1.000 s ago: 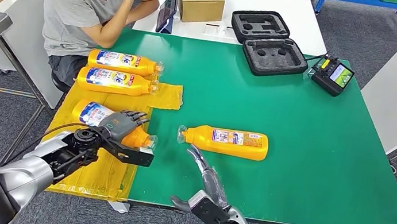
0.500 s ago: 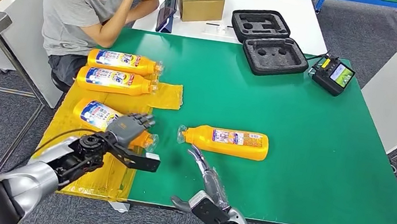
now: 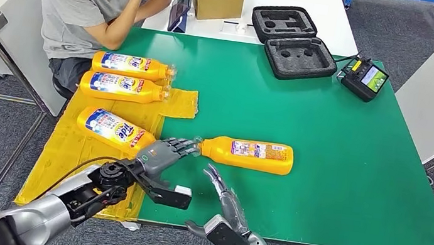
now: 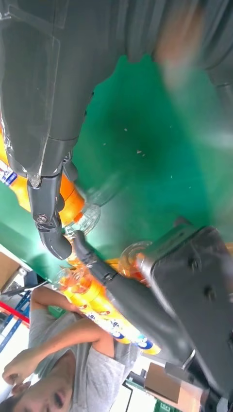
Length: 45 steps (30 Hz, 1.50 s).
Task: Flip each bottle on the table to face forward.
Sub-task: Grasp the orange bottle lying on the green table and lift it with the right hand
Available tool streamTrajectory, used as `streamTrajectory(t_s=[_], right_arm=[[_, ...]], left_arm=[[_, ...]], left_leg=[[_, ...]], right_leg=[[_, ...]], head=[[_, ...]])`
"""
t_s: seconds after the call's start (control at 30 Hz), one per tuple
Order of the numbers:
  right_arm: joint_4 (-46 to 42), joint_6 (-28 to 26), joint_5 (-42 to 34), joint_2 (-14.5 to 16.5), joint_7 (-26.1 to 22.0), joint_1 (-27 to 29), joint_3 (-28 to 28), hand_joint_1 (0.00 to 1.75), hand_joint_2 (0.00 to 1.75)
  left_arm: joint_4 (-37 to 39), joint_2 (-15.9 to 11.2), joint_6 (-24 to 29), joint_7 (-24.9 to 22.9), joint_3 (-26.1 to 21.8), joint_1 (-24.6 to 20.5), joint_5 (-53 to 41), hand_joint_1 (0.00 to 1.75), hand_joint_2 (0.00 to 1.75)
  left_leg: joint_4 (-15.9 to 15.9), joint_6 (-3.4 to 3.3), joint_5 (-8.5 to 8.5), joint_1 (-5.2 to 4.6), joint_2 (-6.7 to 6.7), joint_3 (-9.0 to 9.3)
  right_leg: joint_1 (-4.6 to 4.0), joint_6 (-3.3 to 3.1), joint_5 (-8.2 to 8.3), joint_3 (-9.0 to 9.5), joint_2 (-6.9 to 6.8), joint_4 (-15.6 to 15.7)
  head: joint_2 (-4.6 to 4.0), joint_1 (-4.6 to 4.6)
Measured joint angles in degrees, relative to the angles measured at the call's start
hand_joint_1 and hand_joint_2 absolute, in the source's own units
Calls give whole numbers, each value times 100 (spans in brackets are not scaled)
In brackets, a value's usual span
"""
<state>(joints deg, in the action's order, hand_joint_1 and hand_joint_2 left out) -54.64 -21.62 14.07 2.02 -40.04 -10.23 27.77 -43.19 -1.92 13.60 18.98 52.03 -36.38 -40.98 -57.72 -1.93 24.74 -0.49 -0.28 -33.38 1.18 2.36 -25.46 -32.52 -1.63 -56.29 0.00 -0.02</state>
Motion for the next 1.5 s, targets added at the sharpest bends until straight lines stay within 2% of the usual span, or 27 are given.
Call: streamTrajectory(t_s=[0.23,0.53,0.87,0.97,1.17,1.3,1.5], right_arm=[[0,4,100,8,0,66,-119,0,175],[-3,4,128,19,0,94,-172,0,175],[-17,-2,271,33,0,139,-282,0,175],[-17,-212,503,50,0,149,-296,0,175],[-31,-1078,1450,64,0,162,-445,0,175],[-63,-1102,1596,84,0,188,-602,0,175],[-80,-1102,1627,114,0,217,-706,0,175]], left_arm=[[-820,-8,-344,136,-213,342,161,0,175],[-1255,-24,-468,185,-359,506,216,0,175],[-2009,-24,-156,345,-689,850,231,0,175],[-2211,-17,-122,515,-835,1025,435,0,175],[-2615,155,-91,964,-1222,1628,1097,0,175],[-2790,248,-90,1008,-1378,1861,1153,0,175],[-2908,302,-90,1011,-1486,1970,1160,0,175]], left_leg=[[-1,0,0,-1,3,-27],[-1,0,0,0,7,-32],[-1,0,1,-1,7,-36],[-1,0,1,-1,8,-36],[-1,0,3,-1,9,-37],[-1,0,3,-1,10,-38],[-1,0,3,-1,10,-37]], right_leg=[[1,0,0,-26,3,1],[0,0,0,-34,8,1],[1,0,0,-36,9,1],[1,0,0,-37,10,1],[1,0,0,-40,12,2],[1,0,0,-41,12,2],[0,0,1,-40,13,2]], head=[[0,1],[0,-1],[0,0],[0,-1],[0,0],[0,0],[0,-1]])
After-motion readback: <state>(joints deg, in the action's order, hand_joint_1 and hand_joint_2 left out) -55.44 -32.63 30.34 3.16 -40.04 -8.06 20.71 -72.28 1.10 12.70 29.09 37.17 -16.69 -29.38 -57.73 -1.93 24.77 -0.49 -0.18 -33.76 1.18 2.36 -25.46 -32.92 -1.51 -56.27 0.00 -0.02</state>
